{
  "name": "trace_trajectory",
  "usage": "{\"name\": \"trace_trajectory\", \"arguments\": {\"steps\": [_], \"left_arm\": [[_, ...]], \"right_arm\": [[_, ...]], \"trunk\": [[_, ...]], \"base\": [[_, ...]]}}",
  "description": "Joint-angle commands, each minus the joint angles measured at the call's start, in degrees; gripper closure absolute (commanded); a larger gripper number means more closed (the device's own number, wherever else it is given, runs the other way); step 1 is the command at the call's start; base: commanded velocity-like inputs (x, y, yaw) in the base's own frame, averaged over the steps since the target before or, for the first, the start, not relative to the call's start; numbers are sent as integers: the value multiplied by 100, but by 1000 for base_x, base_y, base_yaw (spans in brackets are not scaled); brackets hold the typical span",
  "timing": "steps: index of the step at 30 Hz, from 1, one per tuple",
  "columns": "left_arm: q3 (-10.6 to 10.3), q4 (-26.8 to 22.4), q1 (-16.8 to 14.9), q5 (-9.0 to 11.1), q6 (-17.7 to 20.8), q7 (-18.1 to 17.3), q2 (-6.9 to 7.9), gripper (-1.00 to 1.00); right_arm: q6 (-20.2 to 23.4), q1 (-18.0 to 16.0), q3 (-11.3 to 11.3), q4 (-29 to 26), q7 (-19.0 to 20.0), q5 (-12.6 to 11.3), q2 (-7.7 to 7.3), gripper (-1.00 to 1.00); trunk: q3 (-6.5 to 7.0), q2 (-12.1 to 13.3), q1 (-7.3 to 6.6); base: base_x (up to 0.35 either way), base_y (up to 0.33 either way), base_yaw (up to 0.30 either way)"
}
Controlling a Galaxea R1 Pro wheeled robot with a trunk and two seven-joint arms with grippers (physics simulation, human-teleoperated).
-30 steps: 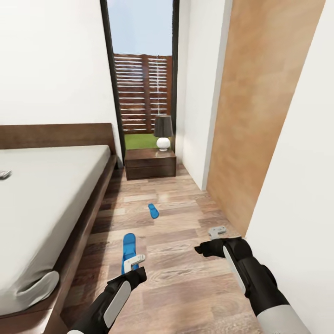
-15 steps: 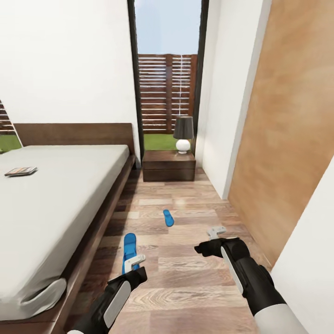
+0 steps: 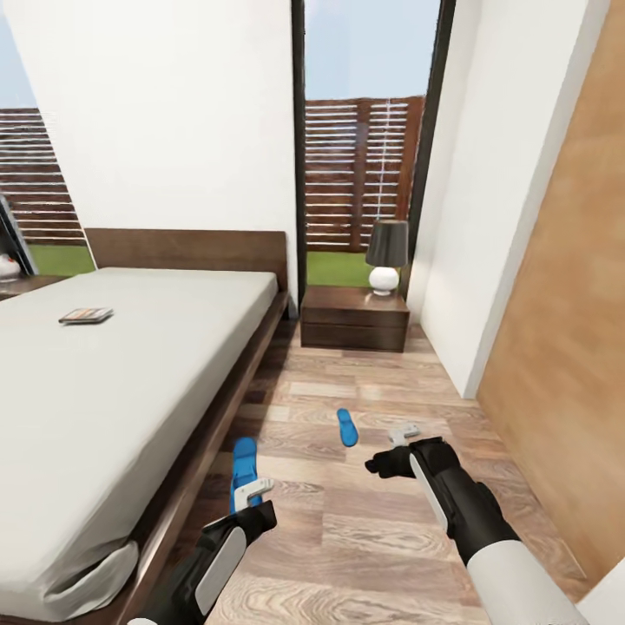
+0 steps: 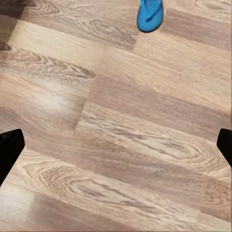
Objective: In the bedroom, move the book from the bed onto either nightstand, and place the two sandals side by side next to the bed.
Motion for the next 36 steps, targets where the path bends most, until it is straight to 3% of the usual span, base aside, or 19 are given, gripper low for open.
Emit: {"name": "trace_trajectory", "arguments": {"steps": [1, 15, 24, 36], "left_arm": [[-18, -5, -4, 53, 14, 50, 2, 100], [-19, 28, -4, 46, 18, 64, -7, 100], [-24, 163, -20, 40, 18, 52, -32, 100], [-23, 233, -38, 30, 225, 42, -21, 100]], "right_arm": [[9, -9, 0, 6, 26, 34, 0, -100], [-107, -35, -5, 59, 30, 19, -1, -100], [-407, -35, -16, 65, 14, 26, 0, -100], [-464, -51, -26, 316, -71, -1, 19, -100]], "trunk": [[-6, -2, 2], [-6, -2, 2], [-6, -2, 2], [-6, -2, 2]], "base": [[312, -171, 282], [295, -201, 251], [273, -213, 37], [271, -213, 2]]}}
